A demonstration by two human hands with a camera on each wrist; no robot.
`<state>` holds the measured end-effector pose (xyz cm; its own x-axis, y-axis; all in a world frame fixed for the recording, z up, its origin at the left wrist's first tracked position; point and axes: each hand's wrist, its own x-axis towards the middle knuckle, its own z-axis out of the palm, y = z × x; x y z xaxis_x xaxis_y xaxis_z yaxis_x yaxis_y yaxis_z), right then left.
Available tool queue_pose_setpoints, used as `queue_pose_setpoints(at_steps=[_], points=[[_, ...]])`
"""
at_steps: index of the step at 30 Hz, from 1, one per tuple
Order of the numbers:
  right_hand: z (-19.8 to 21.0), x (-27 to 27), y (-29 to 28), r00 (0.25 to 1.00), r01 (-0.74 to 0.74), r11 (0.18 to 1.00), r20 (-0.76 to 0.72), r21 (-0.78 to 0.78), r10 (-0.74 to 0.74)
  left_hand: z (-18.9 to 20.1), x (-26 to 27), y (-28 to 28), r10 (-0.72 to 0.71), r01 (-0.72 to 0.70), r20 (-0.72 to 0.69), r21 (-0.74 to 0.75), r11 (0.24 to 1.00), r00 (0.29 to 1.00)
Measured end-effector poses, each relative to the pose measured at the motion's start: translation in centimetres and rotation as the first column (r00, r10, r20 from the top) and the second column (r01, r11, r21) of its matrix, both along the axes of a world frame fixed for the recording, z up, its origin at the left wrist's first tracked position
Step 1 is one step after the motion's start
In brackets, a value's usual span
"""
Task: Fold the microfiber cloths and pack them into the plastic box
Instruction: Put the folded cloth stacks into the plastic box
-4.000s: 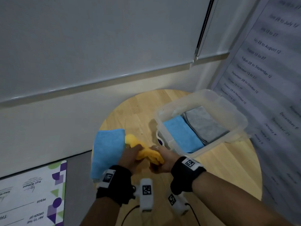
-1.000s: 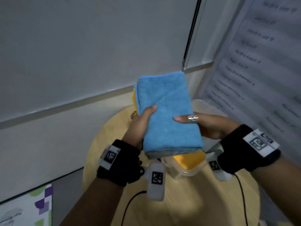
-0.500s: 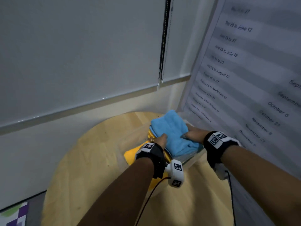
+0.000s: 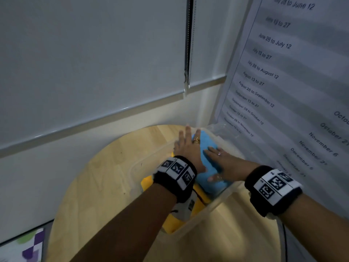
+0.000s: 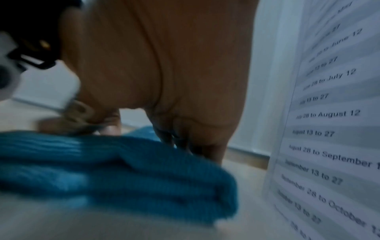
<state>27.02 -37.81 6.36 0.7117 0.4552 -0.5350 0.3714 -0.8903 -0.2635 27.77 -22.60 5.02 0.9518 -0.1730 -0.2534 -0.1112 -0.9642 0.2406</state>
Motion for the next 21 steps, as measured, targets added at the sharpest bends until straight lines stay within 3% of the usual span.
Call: queue_pose_setpoints(at_steps=[2, 4, 9, 14, 21], points=[[-1.2, -0.3, 0.0, 0.996, 0.013, 0.989, -0.09, -0.146, -0.026, -0.9, 1.5, -0.4, -0.234, 0.247, -0.102, 0.141, 0.959, 0.967], [-2.8, -0.3, 0.3, 0.995, 0.029, 0.98, -0.089, -0.198, -0.048, -3.2, 2.9, -0.1, -0.315, 0.362, -0.232, 0.195, 0.912, 0.92], [-7.7, -0.1, 1.0, 0.997, 0.039, 0.947, -0.045, -0.318, -0.056, -9.1, 4.1, 1.4, -0.337, 0.404, -0.272, 0.25, 0.88, 0.901], [-11.9, 0.1, 1.1, 0.996, 0.065, 0.963, -0.047, -0.26, -0.08, -12.7, 3.8, 1.6, -0.326, 0.392, -0.278, 0.229, 0.891, 0.904], [-11.9, 0.7, 1.1, 0.994, 0.051, 0.966, -0.078, -0.252, -0.073, -12.6, 3.8, 1.3, -0.318, 0.392, -0.292, 0.243, 0.887, 0.902]])
